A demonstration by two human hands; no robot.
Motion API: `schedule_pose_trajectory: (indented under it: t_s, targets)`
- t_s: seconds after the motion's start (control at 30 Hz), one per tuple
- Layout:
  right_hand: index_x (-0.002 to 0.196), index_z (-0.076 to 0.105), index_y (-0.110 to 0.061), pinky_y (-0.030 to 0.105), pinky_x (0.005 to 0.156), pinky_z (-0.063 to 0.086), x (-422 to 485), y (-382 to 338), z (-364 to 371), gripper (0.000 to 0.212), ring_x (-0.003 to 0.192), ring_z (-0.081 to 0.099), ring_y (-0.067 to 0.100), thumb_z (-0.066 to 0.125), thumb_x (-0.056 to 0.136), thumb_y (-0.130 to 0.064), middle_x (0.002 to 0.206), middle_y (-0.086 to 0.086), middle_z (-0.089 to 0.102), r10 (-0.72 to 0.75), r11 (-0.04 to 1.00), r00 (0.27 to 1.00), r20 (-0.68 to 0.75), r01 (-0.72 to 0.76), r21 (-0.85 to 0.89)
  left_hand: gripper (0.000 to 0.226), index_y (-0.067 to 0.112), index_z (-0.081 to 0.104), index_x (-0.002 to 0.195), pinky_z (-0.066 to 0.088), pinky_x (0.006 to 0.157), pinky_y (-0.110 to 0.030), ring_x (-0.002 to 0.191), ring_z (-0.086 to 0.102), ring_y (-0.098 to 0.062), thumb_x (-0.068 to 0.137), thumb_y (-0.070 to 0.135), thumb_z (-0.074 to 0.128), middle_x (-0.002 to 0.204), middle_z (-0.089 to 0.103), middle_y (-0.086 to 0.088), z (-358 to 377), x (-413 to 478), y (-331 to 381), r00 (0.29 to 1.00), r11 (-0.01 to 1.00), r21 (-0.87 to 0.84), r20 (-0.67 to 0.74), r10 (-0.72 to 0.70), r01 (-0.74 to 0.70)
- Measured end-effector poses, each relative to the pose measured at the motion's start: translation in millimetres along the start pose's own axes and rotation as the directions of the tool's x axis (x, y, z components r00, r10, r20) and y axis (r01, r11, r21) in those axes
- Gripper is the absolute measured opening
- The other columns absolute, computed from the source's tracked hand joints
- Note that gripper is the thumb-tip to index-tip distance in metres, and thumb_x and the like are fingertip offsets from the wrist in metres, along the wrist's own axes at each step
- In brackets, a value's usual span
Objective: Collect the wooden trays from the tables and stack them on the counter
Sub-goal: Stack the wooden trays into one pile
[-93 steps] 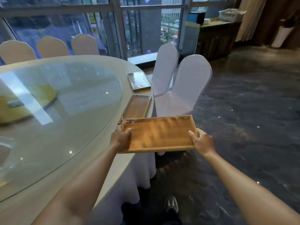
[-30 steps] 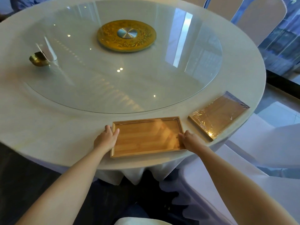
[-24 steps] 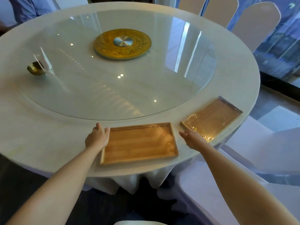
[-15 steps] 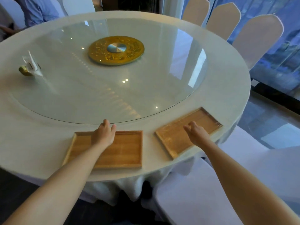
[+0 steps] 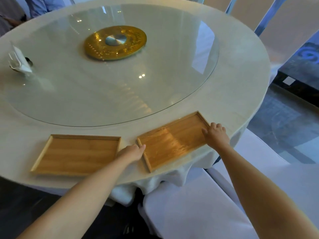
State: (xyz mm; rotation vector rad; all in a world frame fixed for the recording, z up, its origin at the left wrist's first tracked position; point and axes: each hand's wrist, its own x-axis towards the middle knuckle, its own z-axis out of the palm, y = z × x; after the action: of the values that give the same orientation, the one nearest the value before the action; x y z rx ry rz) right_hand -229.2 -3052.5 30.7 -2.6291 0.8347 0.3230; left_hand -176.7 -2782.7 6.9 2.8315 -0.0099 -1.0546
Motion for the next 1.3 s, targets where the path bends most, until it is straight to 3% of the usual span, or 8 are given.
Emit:
schedule_pose_trajectory:
  t_s: [0.4, 0.53, 0.67, 0.83, 1.03, 1.3]
  targets:
    - [0.134, 0.036, 0.006, 0.043, 0.103, 0.034, 15, 7, 9, 0.056, 0.129, 0.035, 0.037, 0.034, 0.097, -0.037, 0.137, 0.023, 0.04, 0.051, 0.999, 0.998, 0.036, -0.052, 0.012, 0.064, 0.002, 0.047, 0.131, 0.042, 0.098, -0.038, 0.124, 0.051, -0.035, 0.097, 0.048, 0.02, 0.135, 0.054, -0.018, 13, 1, 20, 0.992, 0.993, -0.076, -0.08, -0.099, 0.093]
    - [0.133, 0.036, 0.006, 0.043, 0.104, 0.034, 10, 7, 12, 0.058, 0.128, 0.036, 0.036, 0.032, 0.097, -0.039, 0.136, 0.024, 0.041, 0.059, 0.998, 0.996, 0.06, -0.06, 0.008, 0.067, -0.001, 0.044, 0.131, 0.047, 0.088, -0.035, 0.106, 0.065, -0.033, 0.096, 0.05, 0.02, 0.116, 0.066, -0.02, 10, 5, 13, 0.99, 0.989, -0.119, -0.101, -0.103, 0.09]
    - [0.129, 0.038, 0.007, 0.043, 0.103, 0.034, 3, 1, 10, 0.057, 0.125, 0.039, 0.039, 0.035, 0.096, -0.04, 0.132, 0.026, 0.045, 0.046, 0.998, 0.998, 0.041, -0.047, 0.04, 0.06, -0.004, 0.038, 0.132, 0.046, 0.094, -0.041, 0.118, 0.055, -0.037, 0.098, 0.044, 0.025, 0.13, 0.055, -0.023, -4, 5, 5, 0.981, 0.976, -0.211, -0.174, -0.087, 0.049]
    - [0.119, 0.043, 0.007, 0.041, 0.091, 0.039, -7, -25, 4, 0.055, 0.115, 0.049, 0.04, 0.042, 0.093, -0.041, 0.124, 0.027, 0.051, 0.025, 0.987, 1.0, -0.009, -0.024, 0.161, 0.054, -0.002, 0.037, 0.131, 0.045, 0.071, -0.037, 0.106, 0.061, -0.037, 0.099, 0.04, 0.024, 0.121, 0.06, -0.022, -38, -4, -13, 0.942, 0.98, -0.198, -0.329, -0.064, -0.002]
    - [0.115, 0.042, 0.007, 0.037, 0.076, 0.036, -38, -88, 12, 0.053, 0.109, 0.053, 0.04, 0.046, 0.092, -0.041, 0.118, 0.027, 0.055, -0.058, 0.964, 0.997, -0.042, 0.067, 0.259, 0.053, -0.001, 0.042, 0.125, 0.052, 0.079, -0.041, 0.102, 0.063, -0.037, 0.099, 0.043, 0.024, 0.113, 0.064, -0.021, -82, -8, -80, 0.888, 0.994, -0.111, -0.458, -0.029, -0.025]
    - [0.109, 0.053, 0.009, 0.036, 0.081, 0.04, -91, -196, 58, 0.056, 0.108, 0.055, 0.037, 0.046, 0.092, -0.044, 0.115, 0.026, 0.06, -0.098, 0.967, 0.995, -0.029, 0.102, 0.232, 0.053, -0.001, 0.045, 0.118, 0.048, 0.075, -0.04, 0.099, 0.062, -0.037, 0.098, 0.044, 0.026, 0.11, 0.064, -0.022, -131, 1, -208, 0.871, 0.997, -0.025, -0.489, 0.045, -0.066]
